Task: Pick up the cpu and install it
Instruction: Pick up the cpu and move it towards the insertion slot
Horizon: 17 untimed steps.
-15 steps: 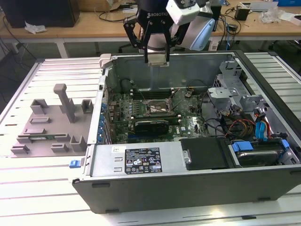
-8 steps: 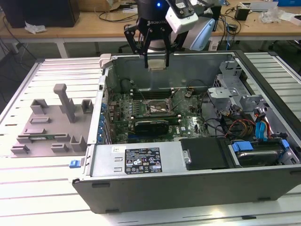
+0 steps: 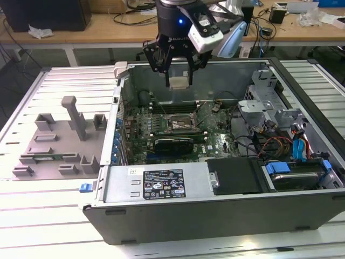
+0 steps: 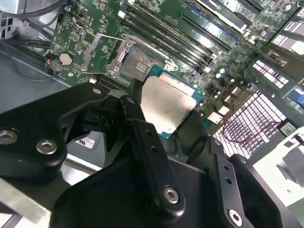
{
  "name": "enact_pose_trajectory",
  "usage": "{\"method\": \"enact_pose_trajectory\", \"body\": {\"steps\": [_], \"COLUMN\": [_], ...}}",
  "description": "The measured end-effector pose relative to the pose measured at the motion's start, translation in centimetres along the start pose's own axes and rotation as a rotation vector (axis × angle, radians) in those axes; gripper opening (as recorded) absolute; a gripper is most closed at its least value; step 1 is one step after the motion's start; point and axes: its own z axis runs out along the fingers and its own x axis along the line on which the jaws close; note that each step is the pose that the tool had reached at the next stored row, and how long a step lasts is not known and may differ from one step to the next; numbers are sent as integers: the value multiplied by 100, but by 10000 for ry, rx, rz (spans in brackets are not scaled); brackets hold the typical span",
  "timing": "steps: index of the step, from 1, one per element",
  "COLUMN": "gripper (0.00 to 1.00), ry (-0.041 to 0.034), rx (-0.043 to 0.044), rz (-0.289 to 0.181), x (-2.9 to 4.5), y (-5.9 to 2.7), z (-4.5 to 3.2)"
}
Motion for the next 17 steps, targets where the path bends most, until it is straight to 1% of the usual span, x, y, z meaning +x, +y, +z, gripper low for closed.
{"method": "enact_pose_trajectory", "body": {"steps": [2,6,8,10,11,13,15,17], "gripper": [55,55,55,55,55,55,55,55], "ry": [0,1,0,0,0,0,0,0], "rx": [-1,0,-1,1,-1,-1,-1,0], "rz": [0,0,0,0,0,0,0,-1], "x": [2,6,9,11,12,14,18,21], "y": [-1,-4,-6,-4,-2,2,27,59], "z": [67,148,235,277,319,372,437,483]}}
